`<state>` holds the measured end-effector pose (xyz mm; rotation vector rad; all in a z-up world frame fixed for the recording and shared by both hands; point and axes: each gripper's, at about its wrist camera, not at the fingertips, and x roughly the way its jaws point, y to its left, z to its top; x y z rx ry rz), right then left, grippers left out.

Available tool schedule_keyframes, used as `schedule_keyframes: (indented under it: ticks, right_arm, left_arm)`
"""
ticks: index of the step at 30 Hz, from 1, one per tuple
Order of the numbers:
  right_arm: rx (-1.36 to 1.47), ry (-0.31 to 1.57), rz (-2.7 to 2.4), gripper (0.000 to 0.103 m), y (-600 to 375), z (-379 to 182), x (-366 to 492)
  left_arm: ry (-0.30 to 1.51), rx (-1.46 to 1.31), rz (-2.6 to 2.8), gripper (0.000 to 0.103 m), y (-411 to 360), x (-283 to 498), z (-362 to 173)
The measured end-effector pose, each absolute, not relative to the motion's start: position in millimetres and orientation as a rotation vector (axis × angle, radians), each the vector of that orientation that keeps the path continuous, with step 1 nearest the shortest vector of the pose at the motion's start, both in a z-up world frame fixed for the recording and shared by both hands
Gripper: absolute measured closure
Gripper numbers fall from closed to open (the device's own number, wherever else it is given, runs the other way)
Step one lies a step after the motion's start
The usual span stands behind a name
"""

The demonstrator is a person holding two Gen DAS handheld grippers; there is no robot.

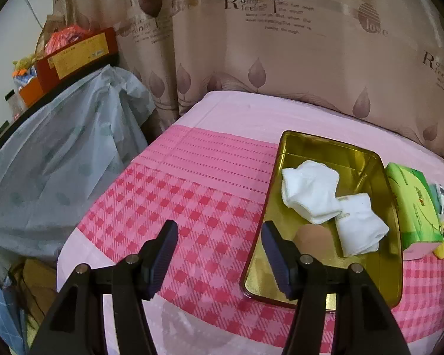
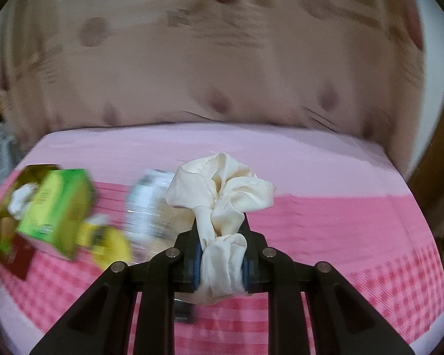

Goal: Organize soft objects
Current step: 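Withdraw the left tool from the tin while the right tool lifts the scrunchie, then carry the cream scrunchie into the gold tin and open the right tool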

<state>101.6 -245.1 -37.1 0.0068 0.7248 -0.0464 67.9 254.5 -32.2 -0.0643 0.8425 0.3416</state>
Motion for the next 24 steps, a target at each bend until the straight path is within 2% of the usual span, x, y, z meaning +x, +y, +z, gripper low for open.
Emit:
schedule_keyframes:
  ticks: [16, 24]
  right_arm:
    - [-0.120, 0.752, 0.396, 0.085, -75.3, 3.1, 69.0]
    - [-0.176, 0.802, 0.510, 0.085, 26.7, -13.7, 58.3]
  left_arm:
    - [0.858, -0.217, 0.469, 0.043, 290.8, 62.2, -34.4]
    - [0.849, -0.215, 0.499, 0.043, 294.7, 60.9, -32.1]
